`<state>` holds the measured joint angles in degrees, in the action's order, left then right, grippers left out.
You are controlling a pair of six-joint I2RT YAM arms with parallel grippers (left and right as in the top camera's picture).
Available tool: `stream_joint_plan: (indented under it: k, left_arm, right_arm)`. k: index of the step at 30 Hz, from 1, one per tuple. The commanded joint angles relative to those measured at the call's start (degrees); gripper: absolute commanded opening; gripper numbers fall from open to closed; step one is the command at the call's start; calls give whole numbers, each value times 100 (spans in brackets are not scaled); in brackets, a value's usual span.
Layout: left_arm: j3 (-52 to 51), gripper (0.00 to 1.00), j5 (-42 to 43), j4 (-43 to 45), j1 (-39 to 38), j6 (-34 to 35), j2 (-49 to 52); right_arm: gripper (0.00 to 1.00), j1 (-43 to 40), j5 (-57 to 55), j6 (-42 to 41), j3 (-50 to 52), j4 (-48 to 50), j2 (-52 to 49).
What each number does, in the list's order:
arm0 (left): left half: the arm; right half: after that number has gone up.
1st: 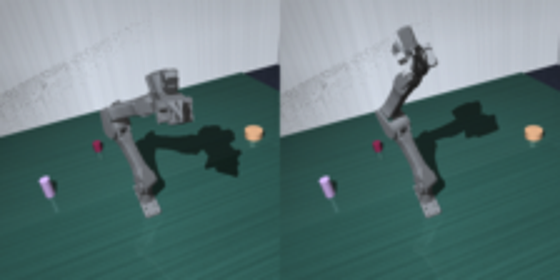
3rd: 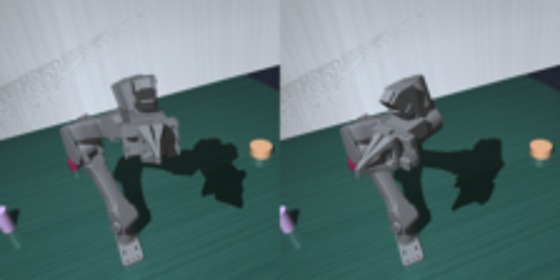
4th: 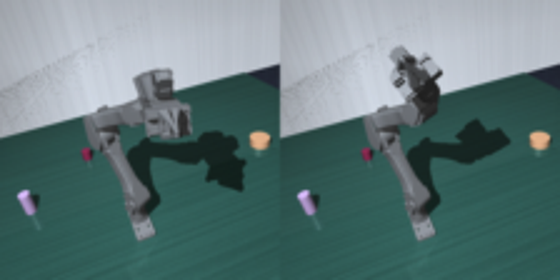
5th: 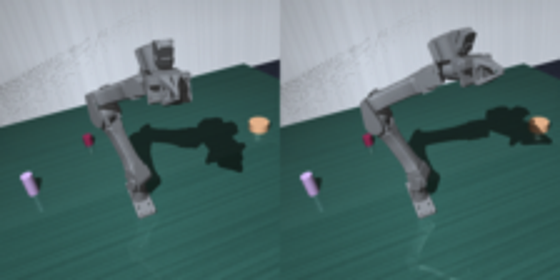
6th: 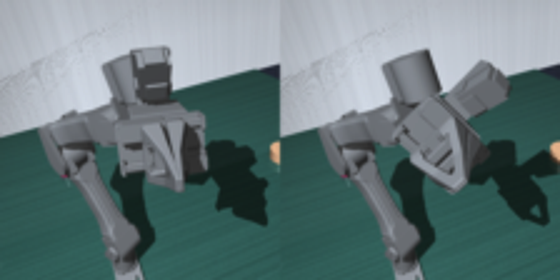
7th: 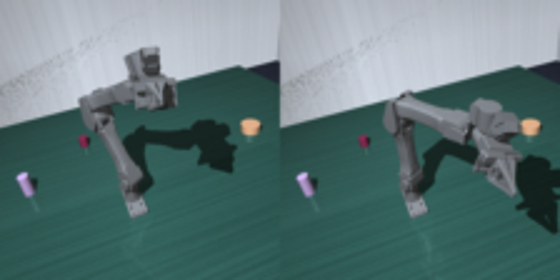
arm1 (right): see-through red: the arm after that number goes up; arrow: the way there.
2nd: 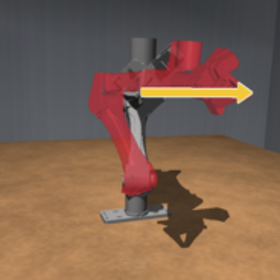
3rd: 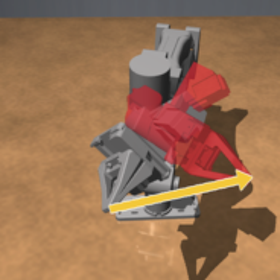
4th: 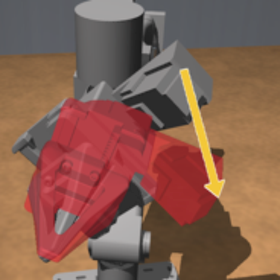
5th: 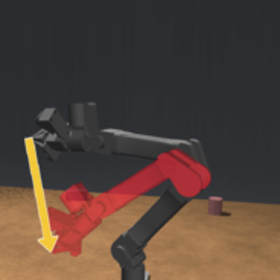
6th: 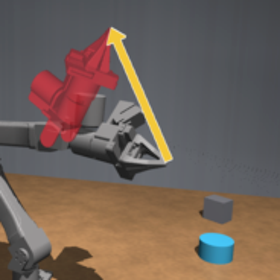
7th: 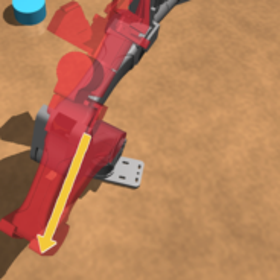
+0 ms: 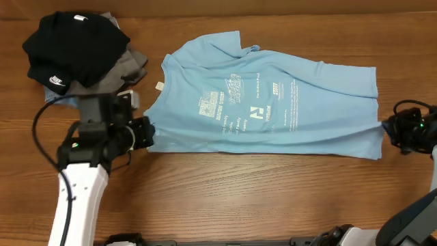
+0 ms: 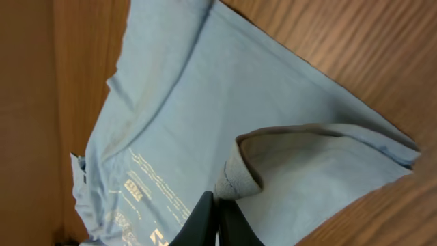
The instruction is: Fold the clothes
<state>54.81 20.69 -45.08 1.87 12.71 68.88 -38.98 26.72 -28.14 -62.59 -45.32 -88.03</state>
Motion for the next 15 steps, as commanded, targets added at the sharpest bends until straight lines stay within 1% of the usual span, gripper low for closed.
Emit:
stream_joint_plan:
  k: [1, 5, 7, 14, 15]
  left_arm:
    - [122, 4, -365, 385, -334, -243, 391]
    - [122, 4, -737, 894, -393, -240, 752]
    - [122, 4, -850, 1147, -393, -240, 914]
    - [122, 4, -870, 1923, -393, -146, 1200]
    - [122, 5, -863, 1963, -393, -92, 1215]
  right_arm:
    - [5, 87, -57, -258, -81, 227, 24]
    - [5, 90, -439, -514, -81, 404, -22]
    - [5, 90, -505, -514, -81, 531, -92]
    - [5, 92, -507, -514, -81, 726, -271]
    - [15, 92, -505, -514, -79, 737, -275]
